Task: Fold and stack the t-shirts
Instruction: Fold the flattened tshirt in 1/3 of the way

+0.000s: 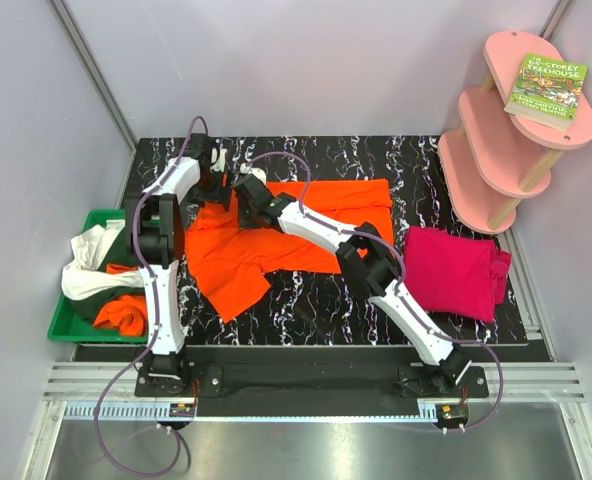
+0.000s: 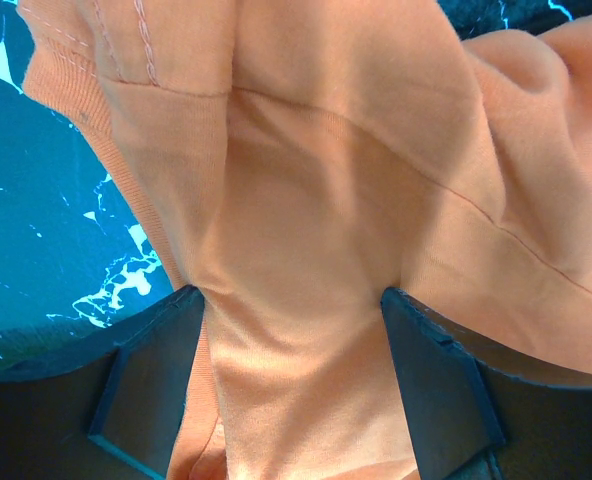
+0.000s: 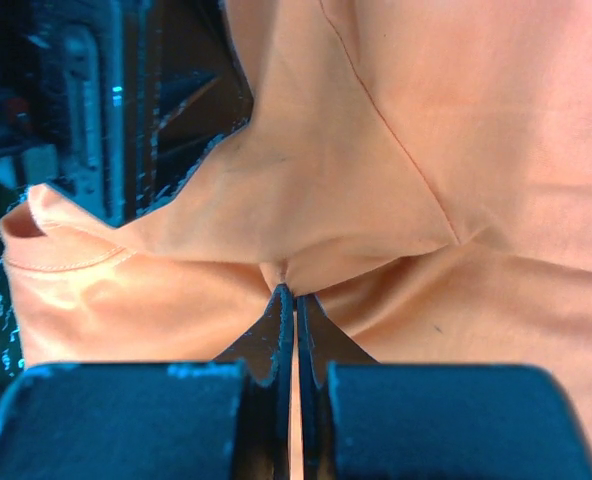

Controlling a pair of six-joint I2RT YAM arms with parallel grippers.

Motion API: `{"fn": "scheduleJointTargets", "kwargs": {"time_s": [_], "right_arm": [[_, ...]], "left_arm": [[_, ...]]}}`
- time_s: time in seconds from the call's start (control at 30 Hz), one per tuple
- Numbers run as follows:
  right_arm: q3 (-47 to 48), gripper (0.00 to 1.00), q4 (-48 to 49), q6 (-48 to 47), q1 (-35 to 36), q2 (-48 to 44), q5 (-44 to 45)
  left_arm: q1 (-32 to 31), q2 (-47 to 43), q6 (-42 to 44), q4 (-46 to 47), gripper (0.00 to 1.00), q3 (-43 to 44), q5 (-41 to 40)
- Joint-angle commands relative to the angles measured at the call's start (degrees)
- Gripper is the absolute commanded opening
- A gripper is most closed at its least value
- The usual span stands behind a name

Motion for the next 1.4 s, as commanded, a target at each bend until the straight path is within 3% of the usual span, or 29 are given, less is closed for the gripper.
{"fn": "scheduleJointTargets", "kwargs": {"time_s": [0.0, 0.77, 0.87, 0.9, 1.03, 1.2, 1.33, 1.37], "right_arm": [[-1.5, 0.00, 1.7, -0.1, 1.1, -6.8, 1.5], [-21.1, 0.00, 5.9, 2.0, 4.2, -14.4, 0.1], [-20.2, 0.21, 5.9, 1.2, 4.0, -13.9, 1.7], [-18.9, 0.35, 5.8, 1.0, 3.8, -14.0, 2.3], [-12.6, 0.53, 3.0, -2.2, 2.4, -14.7, 6.8], [-10.9, 0.55, 1.6, -4.9, -1.0, -18.5, 10.5], [-17.4, 0.47, 1.3, -5.0, -7.5, -22.2, 12.1], [-20.4, 0.41, 1.0, -4.8, -8.8, -22.9, 14.0]], "left_arm": [[-0.3, 2.4, -0.7, -0.9, 0.78, 1.7, 1.1], [-0.5, 4.1, -1.0, -2.1, 0.79, 4.2, 0.7], [-0.5, 3.8, -1.0, -2.2, 0.79, 4.1, 0.3], [-0.5, 3.8, -0.9, -2.2, 0.79, 4.0, 0.1], [-0.4, 1.6, -1.1, -2.1, 0.79, 2.9, 0.2], [-0.3, -1.7, -1.3, -1.8, 0.80, 2.3, 1.3], [-0.2, -2.1, -1.4, -1.4, 0.80, 2.1, -0.3], [-0.1, -2.1, -1.6, -1.3, 0.80, 2.1, -1.0]]}}
